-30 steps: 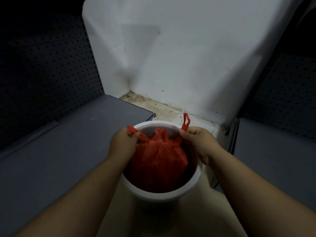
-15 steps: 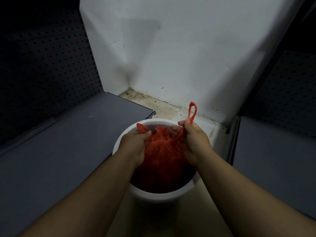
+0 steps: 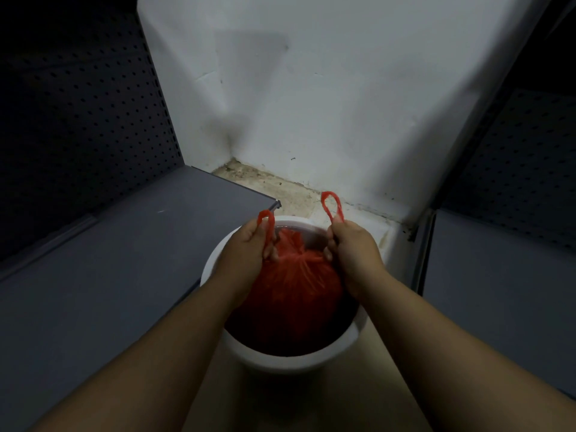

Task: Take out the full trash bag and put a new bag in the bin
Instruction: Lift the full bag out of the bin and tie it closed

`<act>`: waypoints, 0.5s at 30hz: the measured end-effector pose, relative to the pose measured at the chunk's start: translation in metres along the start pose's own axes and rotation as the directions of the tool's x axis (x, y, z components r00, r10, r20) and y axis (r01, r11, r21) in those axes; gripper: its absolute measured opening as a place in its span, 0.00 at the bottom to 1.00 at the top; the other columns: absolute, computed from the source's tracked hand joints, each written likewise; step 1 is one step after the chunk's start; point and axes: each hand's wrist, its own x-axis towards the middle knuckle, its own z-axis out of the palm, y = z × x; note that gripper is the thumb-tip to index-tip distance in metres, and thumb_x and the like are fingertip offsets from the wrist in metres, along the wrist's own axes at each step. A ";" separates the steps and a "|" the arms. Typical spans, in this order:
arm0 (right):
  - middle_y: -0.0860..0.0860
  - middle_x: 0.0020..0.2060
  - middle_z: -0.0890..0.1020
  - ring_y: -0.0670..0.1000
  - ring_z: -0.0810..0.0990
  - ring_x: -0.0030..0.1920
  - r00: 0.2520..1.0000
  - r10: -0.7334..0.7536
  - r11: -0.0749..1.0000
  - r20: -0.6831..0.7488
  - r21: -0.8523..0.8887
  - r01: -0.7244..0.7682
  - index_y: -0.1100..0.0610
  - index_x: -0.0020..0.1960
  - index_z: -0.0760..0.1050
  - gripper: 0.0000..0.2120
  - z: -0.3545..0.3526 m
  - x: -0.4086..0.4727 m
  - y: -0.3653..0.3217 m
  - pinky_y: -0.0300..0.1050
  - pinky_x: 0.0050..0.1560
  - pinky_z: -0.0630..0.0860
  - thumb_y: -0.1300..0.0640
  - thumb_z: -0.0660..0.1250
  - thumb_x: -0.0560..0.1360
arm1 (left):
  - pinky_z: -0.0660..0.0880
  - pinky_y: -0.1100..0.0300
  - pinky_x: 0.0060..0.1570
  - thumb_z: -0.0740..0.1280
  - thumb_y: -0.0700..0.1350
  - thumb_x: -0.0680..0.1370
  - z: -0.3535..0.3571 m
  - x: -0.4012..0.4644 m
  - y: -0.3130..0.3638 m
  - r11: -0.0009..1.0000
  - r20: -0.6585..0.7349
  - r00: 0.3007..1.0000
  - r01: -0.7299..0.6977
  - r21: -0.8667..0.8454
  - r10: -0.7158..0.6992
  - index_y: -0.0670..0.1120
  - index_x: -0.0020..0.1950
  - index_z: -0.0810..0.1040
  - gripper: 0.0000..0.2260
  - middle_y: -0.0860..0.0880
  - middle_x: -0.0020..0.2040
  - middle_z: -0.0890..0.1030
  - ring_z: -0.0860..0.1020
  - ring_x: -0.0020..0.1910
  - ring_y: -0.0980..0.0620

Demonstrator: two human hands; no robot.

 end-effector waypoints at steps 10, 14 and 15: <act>0.50 0.27 0.72 0.49 0.69 0.29 0.997 -0.054 0.856 -0.058 -0.517 0.016 0.55 0.30 0.69 0.18 -0.019 0.003 -0.002 0.44 0.34 0.66 0.58 0.58 0.78 | 0.66 0.56 0.36 0.55 0.55 0.79 -0.030 -0.007 -0.005 0.997 -0.058 0.995 0.083 -0.008 -0.083 0.48 0.31 0.69 0.19 0.46 0.27 0.70 0.69 0.30 0.49; 0.52 0.25 0.72 0.52 0.70 0.27 0.996 -0.035 0.915 -0.084 -0.404 -0.002 0.56 0.30 0.69 0.17 -0.020 0.003 -0.008 0.44 0.31 0.67 0.60 0.58 0.78 | 0.69 0.56 0.38 0.55 0.53 0.80 -0.023 -0.010 0.002 0.999 -0.092 0.996 0.019 -0.037 -0.022 0.46 0.35 0.69 0.17 0.48 0.27 0.69 0.70 0.30 0.51; 0.52 0.22 0.71 0.52 0.69 0.25 0.998 -0.003 0.949 -0.070 -0.314 -0.019 0.57 0.30 0.69 0.18 -0.021 0.001 -0.011 0.42 0.28 0.66 0.60 0.57 0.78 | 0.70 0.57 0.38 0.55 0.53 0.80 -0.020 -0.011 0.006 0.999 -0.098 0.995 -0.007 -0.042 0.003 0.46 0.35 0.70 0.17 0.49 0.26 0.70 0.70 0.28 0.52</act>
